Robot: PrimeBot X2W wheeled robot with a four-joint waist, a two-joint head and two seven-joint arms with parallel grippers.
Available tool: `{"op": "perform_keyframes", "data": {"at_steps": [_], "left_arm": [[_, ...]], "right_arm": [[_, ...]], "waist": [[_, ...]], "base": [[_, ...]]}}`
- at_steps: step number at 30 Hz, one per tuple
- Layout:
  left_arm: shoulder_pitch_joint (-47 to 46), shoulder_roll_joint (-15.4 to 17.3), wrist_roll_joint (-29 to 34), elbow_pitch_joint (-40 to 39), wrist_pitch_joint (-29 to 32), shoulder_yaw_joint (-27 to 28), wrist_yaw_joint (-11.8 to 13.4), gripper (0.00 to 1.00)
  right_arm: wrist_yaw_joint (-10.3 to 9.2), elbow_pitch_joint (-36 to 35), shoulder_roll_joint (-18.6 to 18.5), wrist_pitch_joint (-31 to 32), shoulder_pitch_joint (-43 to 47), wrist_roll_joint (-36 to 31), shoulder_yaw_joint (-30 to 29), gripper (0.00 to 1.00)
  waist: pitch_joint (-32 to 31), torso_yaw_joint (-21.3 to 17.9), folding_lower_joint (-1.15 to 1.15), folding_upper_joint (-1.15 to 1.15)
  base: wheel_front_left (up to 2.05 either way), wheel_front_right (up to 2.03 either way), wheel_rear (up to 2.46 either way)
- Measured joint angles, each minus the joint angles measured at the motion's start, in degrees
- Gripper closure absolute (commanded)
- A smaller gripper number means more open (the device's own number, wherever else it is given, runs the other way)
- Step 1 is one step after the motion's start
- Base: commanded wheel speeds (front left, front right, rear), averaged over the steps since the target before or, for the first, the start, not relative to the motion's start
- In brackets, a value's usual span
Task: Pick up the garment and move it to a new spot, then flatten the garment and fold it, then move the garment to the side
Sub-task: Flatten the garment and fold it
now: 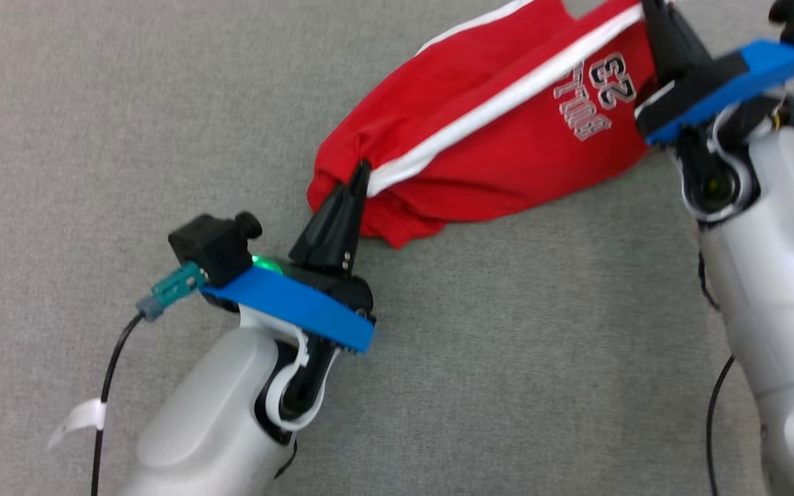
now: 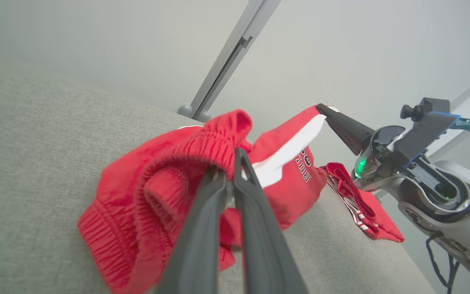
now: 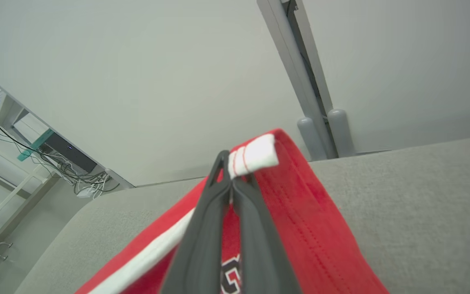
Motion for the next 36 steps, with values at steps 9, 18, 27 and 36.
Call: {"op": "perform_keyframes", "data": {"at_steps": [9, 18, 27, 36], "left_arm": [[-6.6, -2.8, 0.1, 5.9, -0.8, 0.9, -1.4, 1.00], [-9.4, -4.5, 2.9, 10.2, -1.5, 0.7, -2.2, 0.00], [-4.7, -3.9, 8.8, 8.5, -1.8, 4.0, -2.1, 0.00], [4.3, -1.4, 19.3, 2.0, -1.8, 11.9, 2.1, 0.00]], "right_arm": [[0.00, 15.8, 0.9, -2.6, -13.9, -4.9, 1.9, 1.00], [-0.01, 24.4, 2.0, -6.5, -18.6, -5.9, 3.5, 0.00], [0.00, 23.6, -1.3, -7.5, -14.6, -5.5, 10.9, 0.00], [0.00, 23.0, -9.3, -7.9, -9.8, -4.1, 16.4, 0.00]], "waist": [[5.3, 3.5, 0.00, 0.00], [7.2, 4.9, -0.01, 0.01], [3.0, 5.4, -0.02, 0.00], [0.5, 7.3, -0.03, -0.01]], "base": [[0.00, 0.00, 0.00], [0.00, 0.00, 0.00], [0.00, 0.00, 0.00], [0.00, 0.00, 0.00]]}}
